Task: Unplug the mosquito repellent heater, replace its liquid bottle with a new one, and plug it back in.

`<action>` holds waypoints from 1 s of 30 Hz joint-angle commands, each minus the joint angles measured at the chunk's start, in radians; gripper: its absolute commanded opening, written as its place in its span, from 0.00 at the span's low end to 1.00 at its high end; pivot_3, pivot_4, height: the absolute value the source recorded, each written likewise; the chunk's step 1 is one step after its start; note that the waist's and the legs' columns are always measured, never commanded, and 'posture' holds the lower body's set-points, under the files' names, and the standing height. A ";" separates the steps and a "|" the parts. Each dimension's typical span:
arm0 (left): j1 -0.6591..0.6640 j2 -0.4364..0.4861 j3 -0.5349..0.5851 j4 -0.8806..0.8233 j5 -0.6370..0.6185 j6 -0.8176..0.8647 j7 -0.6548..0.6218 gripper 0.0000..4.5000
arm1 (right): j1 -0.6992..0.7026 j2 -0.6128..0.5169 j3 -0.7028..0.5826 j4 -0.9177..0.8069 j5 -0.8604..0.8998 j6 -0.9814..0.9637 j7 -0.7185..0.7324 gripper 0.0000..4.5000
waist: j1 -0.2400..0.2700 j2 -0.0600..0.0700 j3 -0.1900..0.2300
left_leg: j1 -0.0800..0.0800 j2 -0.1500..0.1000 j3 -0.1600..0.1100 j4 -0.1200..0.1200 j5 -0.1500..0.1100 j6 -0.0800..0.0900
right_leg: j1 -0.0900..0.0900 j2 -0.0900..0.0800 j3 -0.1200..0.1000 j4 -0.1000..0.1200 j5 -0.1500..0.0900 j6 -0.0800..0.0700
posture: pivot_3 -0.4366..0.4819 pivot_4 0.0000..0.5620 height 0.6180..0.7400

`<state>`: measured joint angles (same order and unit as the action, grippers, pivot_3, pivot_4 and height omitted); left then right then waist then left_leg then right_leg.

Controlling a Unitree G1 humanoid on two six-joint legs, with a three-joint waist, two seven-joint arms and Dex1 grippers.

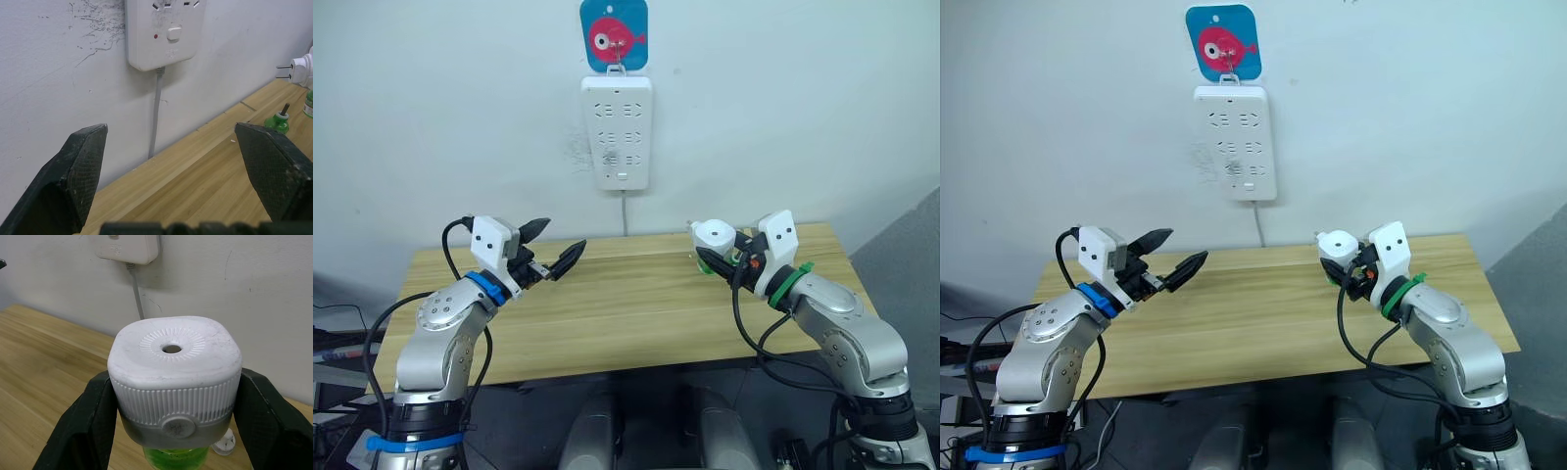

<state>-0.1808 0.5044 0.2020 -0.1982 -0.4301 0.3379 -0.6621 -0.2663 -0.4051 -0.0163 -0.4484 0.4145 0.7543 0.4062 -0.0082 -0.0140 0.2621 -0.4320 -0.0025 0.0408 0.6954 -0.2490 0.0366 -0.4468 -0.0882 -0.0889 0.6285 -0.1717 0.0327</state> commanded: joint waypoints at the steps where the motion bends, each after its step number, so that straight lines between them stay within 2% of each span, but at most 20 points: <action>1: -0.002 0.011 0.005 -0.041 -0.012 0.001 0.000 1.00 | -0.021 0.004 -0.025 -0.054 0.016 -0.006 -0.010 0.65 | 0.000 0.000 0.000 | 0.000 0.000 0.000 0.000 0.000 0.000 | 0.000 0.000 0.000 0.000 0.000 0.000 | 0.38 0.46 1.00; 11: -0.040 0.015 0.001 -0.017 -0.007 0.006 -0.005 1.00 | -0.056 -0.005 -0.017 -0.046 0.016 -0.004 -0.008 0.65 | -0.003 0.003 0.005 | 0.000 0.000 0.000 0.000 0.000 0.000 | -0.001 -0.002 0.000 0.000 -0.002 -0.003 | 0.36 0.49 1.00; 13: -0.047 0.015 0.000 -0.017 -0.007 0.006 -0.009 1.00 | -0.062 -0.009 -0.022 -0.053 0.019 0.000 -0.008 0.65 | -0.004 0.003 0.005 | 0.000 0.000 0.000 0.000 0.000 0.000 | -0.001 -0.002 0.000 0.000 -0.004 -0.006 | 0.36 0.47 1.00; 30: -0.119 0.030 -0.010 0.058 0.006 -0.038 -0.065 1.00 | -0.093 -0.011 -0.024 -0.062 0.025 0.001 -0.002 0.65 | -0.019 0.003 0.005 | -0.001 0.001 0.001 -0.003 0.000 0.000 | -0.002 -0.001 0.000 0.000 -0.001 -0.001 | 0.36 0.44 1.00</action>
<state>-0.2850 0.5226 0.1869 -0.1308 -0.4257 0.3210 -0.7206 -0.3443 -0.4181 -0.0162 -0.4511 0.4193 0.7708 0.4037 -0.0267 -0.0115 0.2675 -0.4331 -0.0020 0.0414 0.6926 -0.2490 0.0365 -0.4491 -0.0893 -0.0893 0.6283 -0.1730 0.0313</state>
